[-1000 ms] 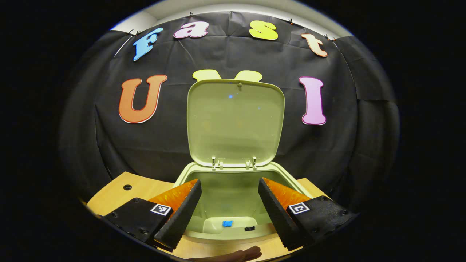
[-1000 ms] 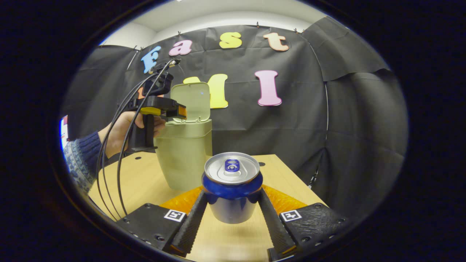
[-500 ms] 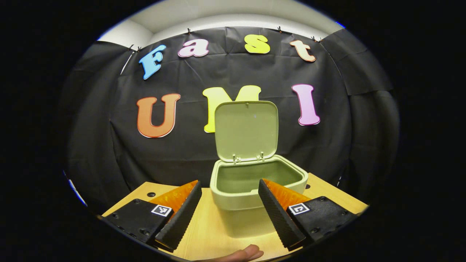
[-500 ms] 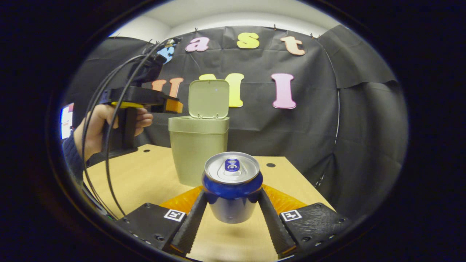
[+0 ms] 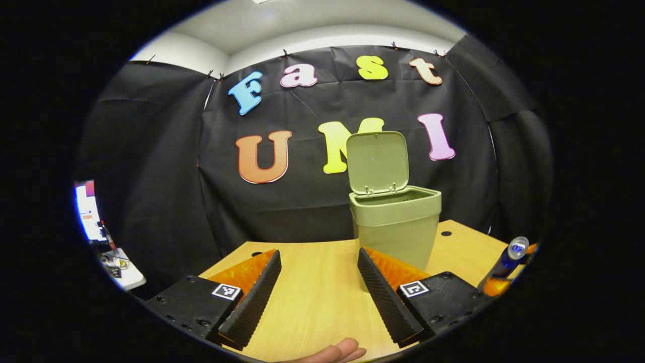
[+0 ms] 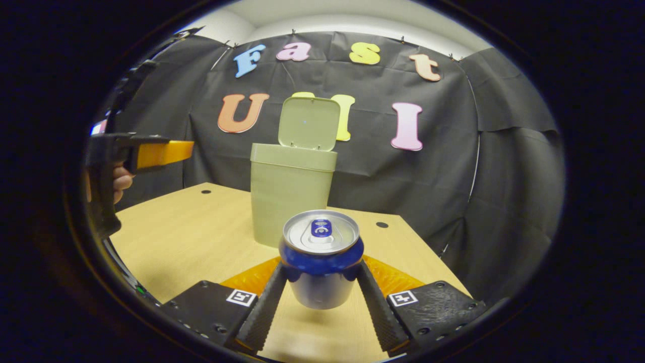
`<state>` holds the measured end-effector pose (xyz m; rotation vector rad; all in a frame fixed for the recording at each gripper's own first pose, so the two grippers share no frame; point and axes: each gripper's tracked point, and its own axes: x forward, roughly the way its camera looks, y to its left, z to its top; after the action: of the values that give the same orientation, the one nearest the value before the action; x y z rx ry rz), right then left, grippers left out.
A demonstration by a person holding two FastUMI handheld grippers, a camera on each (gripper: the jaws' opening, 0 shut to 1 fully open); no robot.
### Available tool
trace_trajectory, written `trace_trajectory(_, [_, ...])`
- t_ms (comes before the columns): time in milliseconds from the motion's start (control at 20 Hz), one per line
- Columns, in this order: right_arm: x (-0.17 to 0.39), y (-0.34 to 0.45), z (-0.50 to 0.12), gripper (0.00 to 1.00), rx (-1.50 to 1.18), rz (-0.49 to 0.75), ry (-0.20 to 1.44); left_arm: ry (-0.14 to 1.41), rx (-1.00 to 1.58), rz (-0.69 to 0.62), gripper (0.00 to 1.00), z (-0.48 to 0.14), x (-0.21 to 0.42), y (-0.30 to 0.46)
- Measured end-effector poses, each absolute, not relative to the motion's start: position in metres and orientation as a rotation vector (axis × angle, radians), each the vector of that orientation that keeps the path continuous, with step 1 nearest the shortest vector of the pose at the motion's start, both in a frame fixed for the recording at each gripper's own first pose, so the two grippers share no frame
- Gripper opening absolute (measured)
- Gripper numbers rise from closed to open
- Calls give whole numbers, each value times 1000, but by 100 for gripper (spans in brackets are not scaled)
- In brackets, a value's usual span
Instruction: Press the lid of the desktop garbage bin to open it, pick up the crumpled paper on the desktop and throw it into the bin, then pick up the pop can on the desktop and drop it into the bin, and finally close the garbage bin lid.
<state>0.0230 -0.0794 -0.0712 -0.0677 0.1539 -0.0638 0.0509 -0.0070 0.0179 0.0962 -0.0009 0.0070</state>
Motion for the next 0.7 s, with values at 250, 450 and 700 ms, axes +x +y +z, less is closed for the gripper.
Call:
trace_trajectory(250, [14,-79,-73,81,-68,-91,147,87,24,-14,98,-24,17,7])
trace_trajectory(450, [5,-72,-75,80,-57,-55,142,67,22,-13,99,-21,8,23])
trace_trajectory(700, [2,-54,-71,81,-88,-26,166,84,28,13,98,-28,14,39])
